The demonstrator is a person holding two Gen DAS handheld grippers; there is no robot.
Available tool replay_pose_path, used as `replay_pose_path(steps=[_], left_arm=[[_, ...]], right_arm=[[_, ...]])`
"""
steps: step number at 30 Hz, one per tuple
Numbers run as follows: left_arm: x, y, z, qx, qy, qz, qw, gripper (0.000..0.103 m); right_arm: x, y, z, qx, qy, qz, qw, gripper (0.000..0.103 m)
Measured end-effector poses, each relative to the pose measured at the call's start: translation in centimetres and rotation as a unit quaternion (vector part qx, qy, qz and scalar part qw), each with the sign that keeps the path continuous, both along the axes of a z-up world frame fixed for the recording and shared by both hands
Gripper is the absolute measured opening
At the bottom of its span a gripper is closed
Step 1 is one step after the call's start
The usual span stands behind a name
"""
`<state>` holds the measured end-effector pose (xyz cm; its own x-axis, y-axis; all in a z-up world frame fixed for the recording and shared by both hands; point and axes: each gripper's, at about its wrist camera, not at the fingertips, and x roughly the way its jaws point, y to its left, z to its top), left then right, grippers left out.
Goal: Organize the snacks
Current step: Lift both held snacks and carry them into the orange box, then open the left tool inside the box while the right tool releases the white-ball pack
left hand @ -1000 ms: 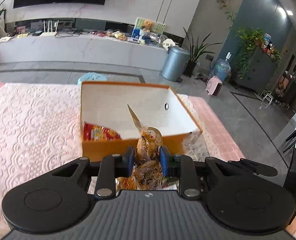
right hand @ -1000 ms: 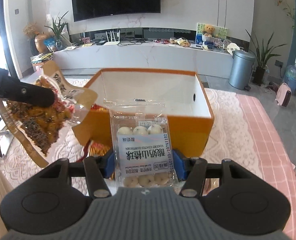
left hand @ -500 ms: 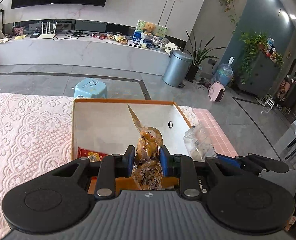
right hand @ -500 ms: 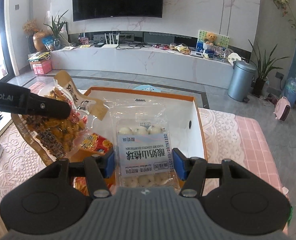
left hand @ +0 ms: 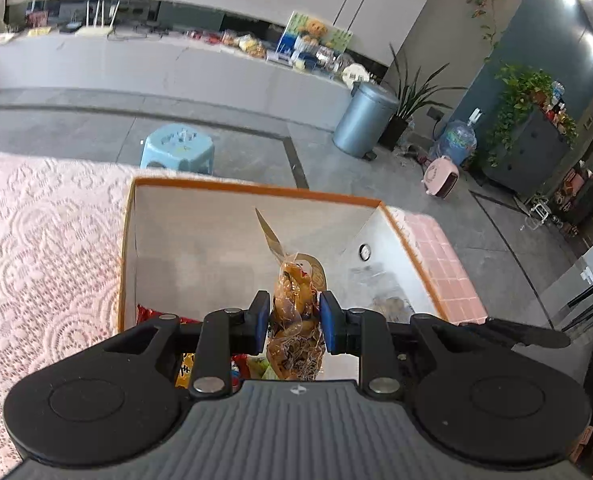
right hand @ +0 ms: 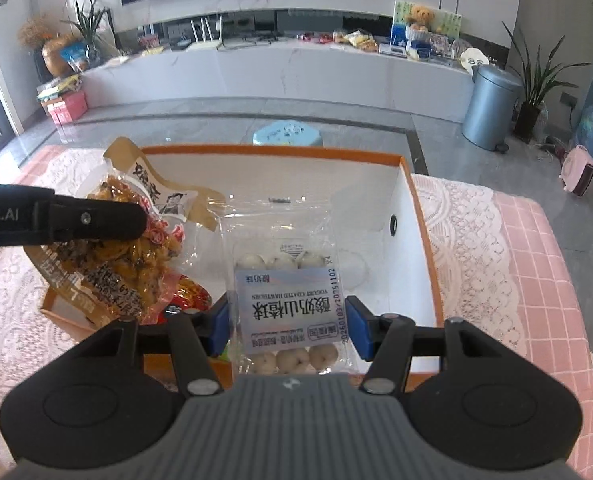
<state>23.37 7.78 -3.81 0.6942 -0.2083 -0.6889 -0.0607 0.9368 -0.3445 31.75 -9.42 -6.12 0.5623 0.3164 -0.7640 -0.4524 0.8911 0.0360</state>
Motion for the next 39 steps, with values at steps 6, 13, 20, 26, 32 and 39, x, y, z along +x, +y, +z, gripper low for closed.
replay_pose_path(steps=[6,13,20,26,32,39], left_arm=[[1.2,0.4,-1.4,-0.002,0.018,-0.002,0.9998,0.029],[2.5,0.9,-2.9,-0.002,0.044,0.006,0.9990,0.029],[3.1,1.3,-4.3,0.017,0.066,0.020,0.9974,0.028],[3.6,0.9,-5.2,0.038,0.088,0.022,0.9952,0.024],[3.1,0.3,-4.6,0.060,0.074,0.030,0.9951,0.025],[2.6,0.8,-3.4,0.060,0.047,0.050,0.9958,0.049]], right_arm=[[1.6,1.5,-1.8,-0.029,0.019,0.010,0.999,0.055],[3.2,2.8,-3.8,-0.059,0.049,0.030,0.997,0.052],[5.0,3.7,-5.7,-0.062,0.106,0.038,0.992,0.050],[5.6,4.1,-6.6,-0.068,0.127,0.038,0.989,0.050],[5.7,5.0,-6.6,-0.079,0.127,0.041,0.988,0.050],[4.9,5.1,-6.0,-0.095,0.111,0.035,0.989,0.061]])
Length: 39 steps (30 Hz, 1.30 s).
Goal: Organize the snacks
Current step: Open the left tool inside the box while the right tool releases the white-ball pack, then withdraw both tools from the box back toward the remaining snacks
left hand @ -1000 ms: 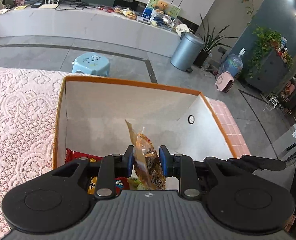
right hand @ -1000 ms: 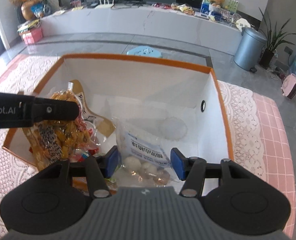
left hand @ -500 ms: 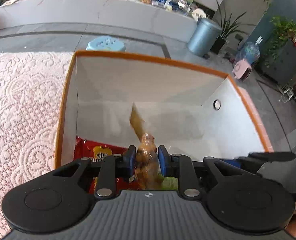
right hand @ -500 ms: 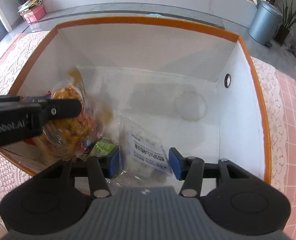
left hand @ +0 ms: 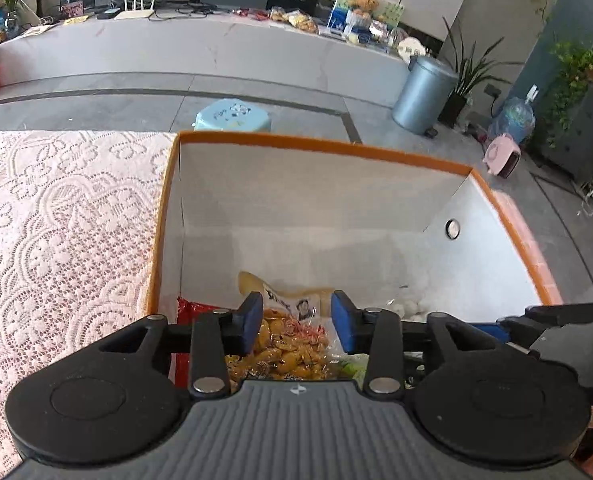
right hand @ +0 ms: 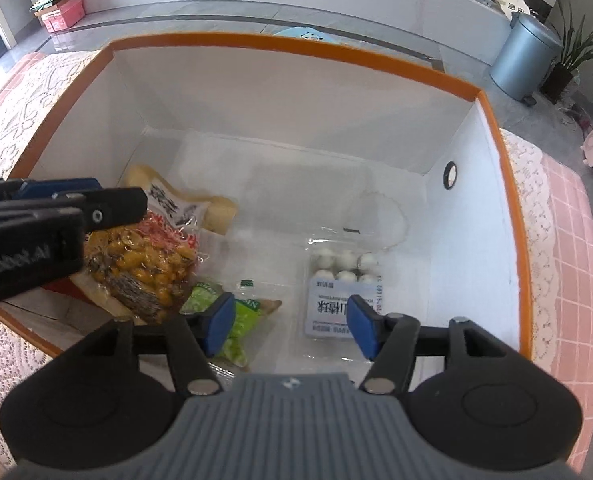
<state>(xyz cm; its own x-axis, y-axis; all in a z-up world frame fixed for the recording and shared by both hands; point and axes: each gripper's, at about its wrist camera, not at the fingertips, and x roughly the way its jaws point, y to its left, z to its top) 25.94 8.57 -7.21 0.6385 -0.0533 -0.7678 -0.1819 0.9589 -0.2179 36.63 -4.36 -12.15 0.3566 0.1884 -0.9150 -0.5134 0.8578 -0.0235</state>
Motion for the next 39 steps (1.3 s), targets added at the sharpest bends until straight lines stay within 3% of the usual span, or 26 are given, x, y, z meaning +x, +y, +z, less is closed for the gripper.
replay_pose_path(steps=[3,6,11,14,16,22,31,39], left_arm=[[-0.8,-0.3,1.0,0.011,-0.019,-0.002,0.9998,0.058],[-1.8,-0.8,1.8,0.031,-0.035,-0.006,0.9989,0.066],[-4.1,-1.9,3.4,0.052,-0.055,-0.017,0.9970,0.071],[-5.5,-2.1,4.3,0.045,-0.065,-0.008,0.9968,0.072],[-6.0,-2.3,5.0,0.040,-0.071,-0.006,0.9966,0.072],[-8.7,-2.6,6.6,0.025,-0.093,-0.005,0.9953,0.073],[-13.2,-4.1,6.7,0.016,-0.080,-0.018,0.9965,0.075],[-15.5,-5.2,5.1,0.000,-0.045,-0.044,0.9980,0.075]], right_arm=[[-0.2,-0.2,0.5,-0.001,-0.010,-0.003,1.000,0.071],[-0.6,-0.5,1.1,0.002,-0.018,-0.001,1.000,0.071],[-1.7,-1.0,2.7,0.014,-0.030,-0.003,0.999,0.071],[-2.8,-1.6,4.1,0.030,-0.044,-0.006,0.999,0.071],[-3.7,-2.1,5.0,0.040,-0.057,-0.012,0.997,0.078],[-8.1,-4.5,7.9,0.072,-0.112,-0.025,0.991,0.079],[-16.0,-8.7,10.5,0.127,-0.171,-0.057,0.975,0.080],[-21.6,-11.1,8.5,0.124,-0.167,-0.085,0.974,0.080]])
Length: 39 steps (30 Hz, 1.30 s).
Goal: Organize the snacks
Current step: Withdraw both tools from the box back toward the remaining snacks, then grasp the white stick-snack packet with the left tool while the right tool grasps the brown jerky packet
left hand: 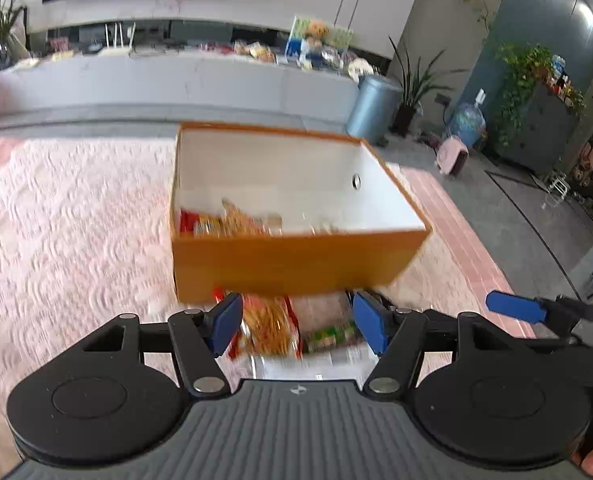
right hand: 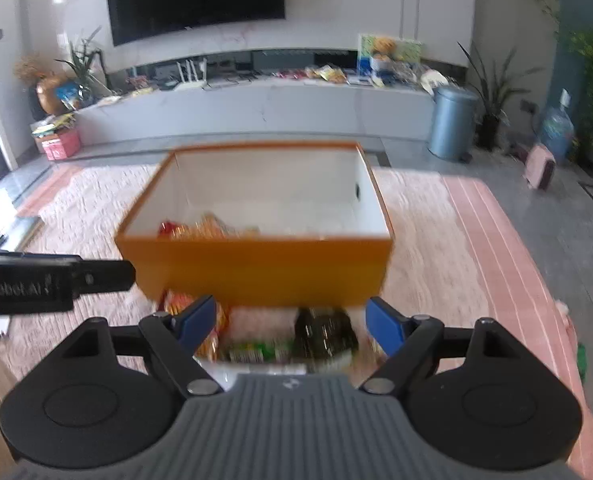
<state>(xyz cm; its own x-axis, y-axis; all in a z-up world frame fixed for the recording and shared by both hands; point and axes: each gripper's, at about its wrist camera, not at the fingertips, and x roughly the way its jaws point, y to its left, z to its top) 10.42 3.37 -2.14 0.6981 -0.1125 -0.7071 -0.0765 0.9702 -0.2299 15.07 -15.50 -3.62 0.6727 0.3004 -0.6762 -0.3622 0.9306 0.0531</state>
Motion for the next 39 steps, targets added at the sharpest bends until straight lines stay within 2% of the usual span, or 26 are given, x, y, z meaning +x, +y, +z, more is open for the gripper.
replay_pose_path(steps=[8,16,20,24,30,39], left_arm=[[-1.2,-0.6,-3.1,-0.024,0.052,-0.028,0.9980,0.075],[-2.1,-2.4,-6.1,0.019,0.094,-0.059,0.9936,0.075],[-1.8,-2.4,-7.3,0.023,0.113,-0.058,0.9916,0.075],[-1.5,-2.2,-8.3,0.026,0.127,-0.058,0.9898,0.075],[-1.4,-1.5,-9.4,0.022,0.134,-0.057,0.9892,0.075],[-1.2,-1.1,-9.8,0.007,0.136,-0.057,0.9890,0.075]], right_arm=[[-3.0,-2.1,-4.2,-0.013,0.049,-0.025,0.998,0.080],[-2.7,-3.3,-7.7,-0.037,0.089,-0.023,0.995,0.080],[-2.7,-2.6,-9.0,-0.078,0.081,0.002,0.994,0.084],[-2.5,-1.7,-10.1,-0.094,0.094,0.032,0.991,0.085],[-0.8,-1.6,-11.5,-0.079,0.152,0.040,0.984,0.089],[0.0,-0.9,-12.4,-0.077,0.179,0.044,0.980,0.087]])
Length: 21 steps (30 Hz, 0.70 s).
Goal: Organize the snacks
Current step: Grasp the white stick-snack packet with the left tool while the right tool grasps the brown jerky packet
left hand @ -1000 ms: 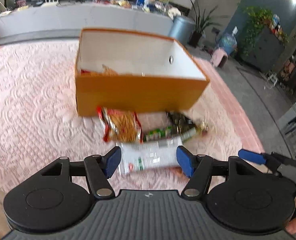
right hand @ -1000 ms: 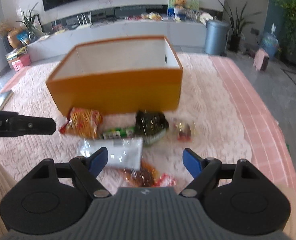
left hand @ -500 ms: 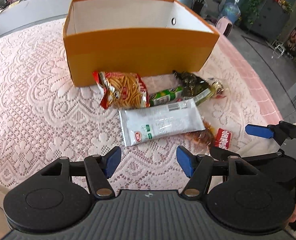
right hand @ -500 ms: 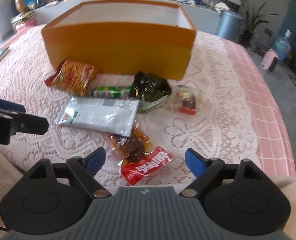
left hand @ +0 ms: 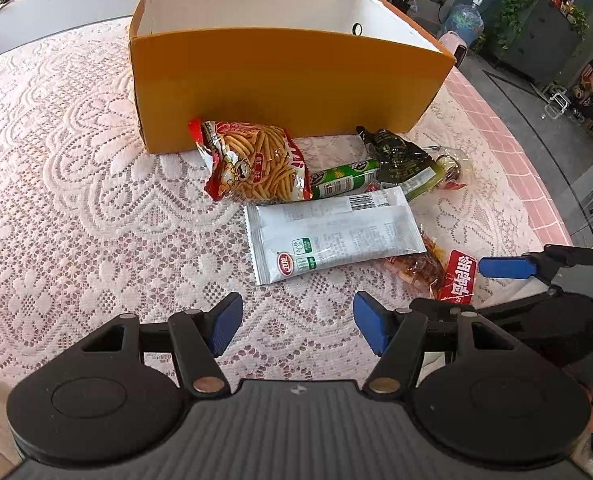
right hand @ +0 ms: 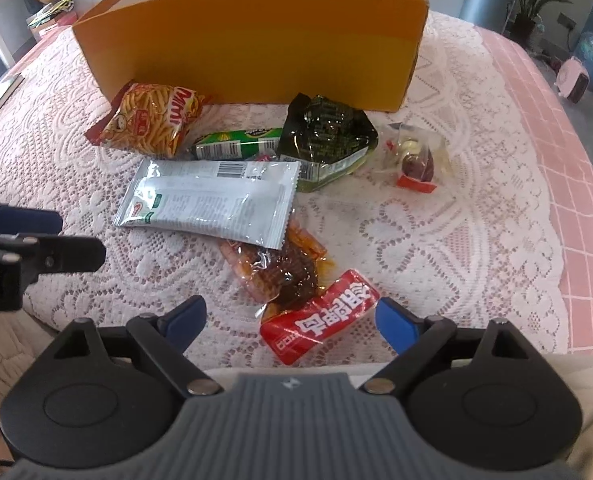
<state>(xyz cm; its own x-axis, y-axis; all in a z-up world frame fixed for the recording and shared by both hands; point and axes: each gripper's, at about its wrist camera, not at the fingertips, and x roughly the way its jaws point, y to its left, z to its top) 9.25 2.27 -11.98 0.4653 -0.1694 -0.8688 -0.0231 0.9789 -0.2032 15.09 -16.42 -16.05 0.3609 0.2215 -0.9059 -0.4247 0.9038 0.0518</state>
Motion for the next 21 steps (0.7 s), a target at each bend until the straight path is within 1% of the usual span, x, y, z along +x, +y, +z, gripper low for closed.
replay_pose_path(steps=[3,5,7,11,14,15,17,18,19,20,21], left_arm=[[0.0,0.1,-0.1,-0.002,0.000,0.000,1.0000,0.075],[0.0,0.2,-0.1,-0.006,0.001,0.001,1.0000,0.075],[0.1,0.3,-0.2,-0.009,0.003,0.003,1.0000,0.075],[0.1,0.1,-0.3,-0.007,0.006,0.005,1.0000,0.075],[0.2,0.2,-0.5,-0.008,0.007,0.004,0.9999,0.075],[0.2,0.3,-0.5,-0.008,0.008,0.006,0.9999,0.075],[0.3,0.3,-0.6,-0.009,0.010,0.009,0.9999,0.075],[0.3,0.3,-0.7,-0.010,0.011,0.008,0.9999,0.075],[0.2,0.3,-0.7,-0.009,0.011,0.007,0.9999,0.075],[0.2,0.3,-0.7,-0.008,0.010,0.006,0.9999,0.075],[0.2,0.3,-0.6,-0.008,0.009,0.006,0.9999,0.075]], right_arm=[[0.8,0.0,0.0,0.022,0.019,-0.005,1.000,0.087],[1.4,0.2,-0.2,0.026,0.028,-0.004,0.999,0.087],[1.8,0.8,-0.2,0.019,0.029,0.002,0.999,0.087],[2.2,2.9,-0.5,-0.008,0.017,0.044,0.999,0.087],[2.6,4.0,-1.2,-0.019,0.033,0.069,0.997,0.087],[2.8,4.3,-1.4,-0.017,0.037,0.076,0.996,0.089],[3.1,4.4,-1.5,-0.011,0.043,0.078,0.996,0.089],[3.2,4.4,-1.5,-0.010,0.044,0.075,0.996,0.085],[3.1,4.3,-1.5,-0.010,0.039,0.074,0.996,0.075],[2.9,4.3,-1.4,-0.012,0.029,0.072,0.997,0.070],[2.7,4.3,-1.2,-0.016,0.019,0.069,0.997,0.059]])
